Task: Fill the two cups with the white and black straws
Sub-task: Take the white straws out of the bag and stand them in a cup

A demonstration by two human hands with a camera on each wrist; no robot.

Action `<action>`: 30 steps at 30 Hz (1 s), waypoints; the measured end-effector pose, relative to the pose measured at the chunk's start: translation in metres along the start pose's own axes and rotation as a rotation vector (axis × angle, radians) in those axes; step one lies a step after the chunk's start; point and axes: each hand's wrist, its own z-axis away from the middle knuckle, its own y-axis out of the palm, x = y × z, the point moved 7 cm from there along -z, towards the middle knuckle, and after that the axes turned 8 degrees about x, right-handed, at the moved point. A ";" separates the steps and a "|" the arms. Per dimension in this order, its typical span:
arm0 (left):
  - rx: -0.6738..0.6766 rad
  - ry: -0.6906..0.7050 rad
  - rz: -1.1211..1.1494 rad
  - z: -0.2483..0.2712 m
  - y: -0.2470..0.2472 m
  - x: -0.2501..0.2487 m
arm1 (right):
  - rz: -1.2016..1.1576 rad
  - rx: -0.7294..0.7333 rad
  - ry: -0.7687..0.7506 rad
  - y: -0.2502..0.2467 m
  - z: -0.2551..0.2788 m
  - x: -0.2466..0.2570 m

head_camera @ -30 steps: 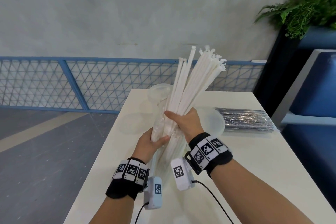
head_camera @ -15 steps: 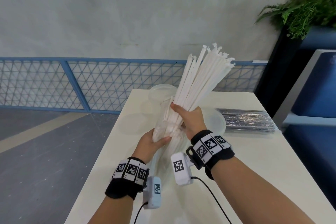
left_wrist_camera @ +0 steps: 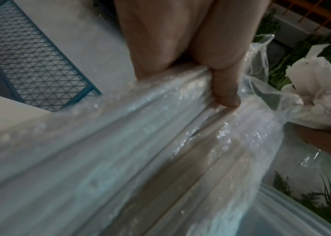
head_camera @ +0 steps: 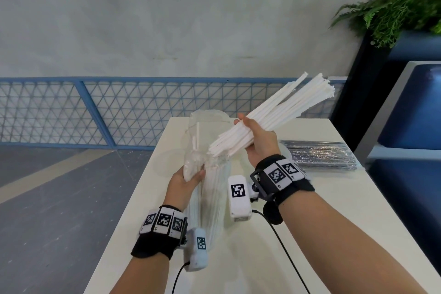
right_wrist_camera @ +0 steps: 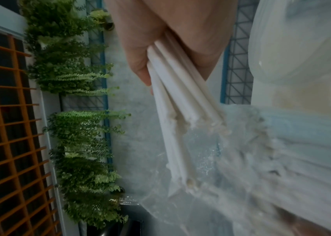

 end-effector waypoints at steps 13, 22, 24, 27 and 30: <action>-0.096 0.005 -0.045 -0.017 0.010 -0.001 | 0.074 -0.046 -0.096 -0.021 0.004 0.035; -0.142 -0.035 -0.035 -0.021 0.019 0.001 | 0.154 -0.136 -0.204 -0.046 0.000 0.065; -0.159 -0.029 -0.041 -0.022 0.018 -0.001 | 0.255 -0.158 -0.253 -0.051 -0.003 0.072; -0.152 -0.026 -0.023 -0.023 0.020 -0.002 | 0.444 -0.200 -0.309 -0.057 -0.007 0.075; -0.117 -0.035 -0.007 -0.023 0.029 0.000 | 0.577 -0.195 -0.336 -0.059 -0.008 0.065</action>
